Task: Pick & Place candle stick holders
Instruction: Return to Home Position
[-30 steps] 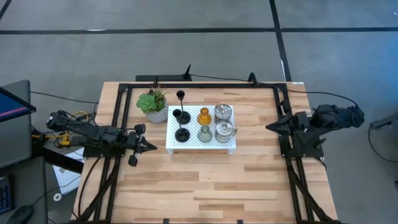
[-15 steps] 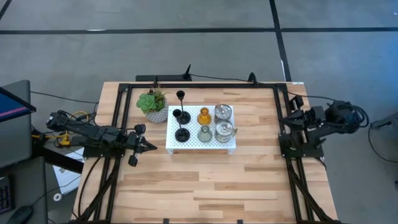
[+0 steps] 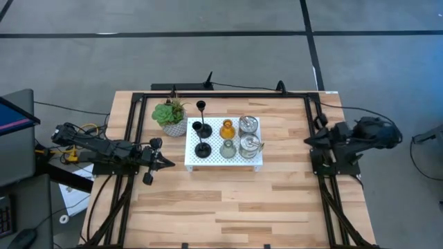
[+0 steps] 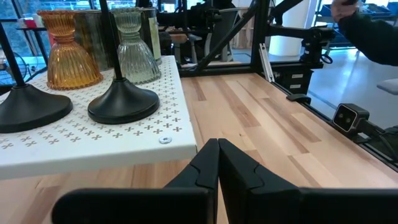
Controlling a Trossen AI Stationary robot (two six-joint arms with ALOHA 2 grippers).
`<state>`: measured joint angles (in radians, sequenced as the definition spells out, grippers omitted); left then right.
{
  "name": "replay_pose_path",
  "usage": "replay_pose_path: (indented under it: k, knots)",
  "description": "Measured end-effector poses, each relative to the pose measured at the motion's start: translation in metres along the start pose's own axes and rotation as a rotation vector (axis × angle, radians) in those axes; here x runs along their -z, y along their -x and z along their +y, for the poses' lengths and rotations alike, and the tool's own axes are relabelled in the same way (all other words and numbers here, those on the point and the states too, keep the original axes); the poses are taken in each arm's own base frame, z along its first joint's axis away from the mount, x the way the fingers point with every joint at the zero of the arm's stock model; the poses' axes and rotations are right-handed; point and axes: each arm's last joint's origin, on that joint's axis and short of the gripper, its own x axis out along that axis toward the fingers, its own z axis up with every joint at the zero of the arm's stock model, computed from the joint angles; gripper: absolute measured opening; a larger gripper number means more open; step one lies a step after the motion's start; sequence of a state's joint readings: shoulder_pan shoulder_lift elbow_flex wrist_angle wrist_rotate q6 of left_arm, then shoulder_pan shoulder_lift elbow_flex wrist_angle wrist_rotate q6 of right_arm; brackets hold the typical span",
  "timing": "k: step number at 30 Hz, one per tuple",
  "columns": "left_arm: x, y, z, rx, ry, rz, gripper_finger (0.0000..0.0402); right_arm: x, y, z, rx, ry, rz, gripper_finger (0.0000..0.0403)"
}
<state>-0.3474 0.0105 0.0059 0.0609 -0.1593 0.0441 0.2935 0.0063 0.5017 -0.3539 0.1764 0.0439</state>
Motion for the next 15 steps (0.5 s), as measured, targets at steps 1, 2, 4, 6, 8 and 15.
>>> replay_pose_path:
  k: [1, 2, 4, 6, 8, 15]
  knots:
    - [0.000, 0.000, 0.000, 0.000, 0.000, 0.000, 0.0008, 0.006, -0.002, 0.000, 0.003, -0.024, 0.018, 0.0000]
    - [0.000, 0.000, 0.000, 0.000, -0.002, 0.000, 0.0008, 0.012, -0.005, 0.000, 0.005, -0.042, 0.038, 0.0000]
    - [0.000, 0.000, 0.000, 0.000, -0.002, 0.000, 0.0008, 0.023, -0.009, 0.001, 0.008, -0.065, 0.073, 0.0000]
    - [0.000, 0.000, 0.000, 0.000, -0.003, 0.000, 0.0008, 0.035, -0.014, 0.001, 0.010, -0.070, 0.090, 0.0000]
    - [0.000, 0.000, 0.000, 0.000, -0.003, 0.000, 0.0008, 0.046, -0.019, 0.001, 0.012, -0.056, 0.102, 0.0000]
    - [0.000, 0.000, 0.000, 0.000, -0.003, 0.000, 0.0008, 0.072, -0.030, 0.004, -0.067, -0.016, 0.077, 0.0000]
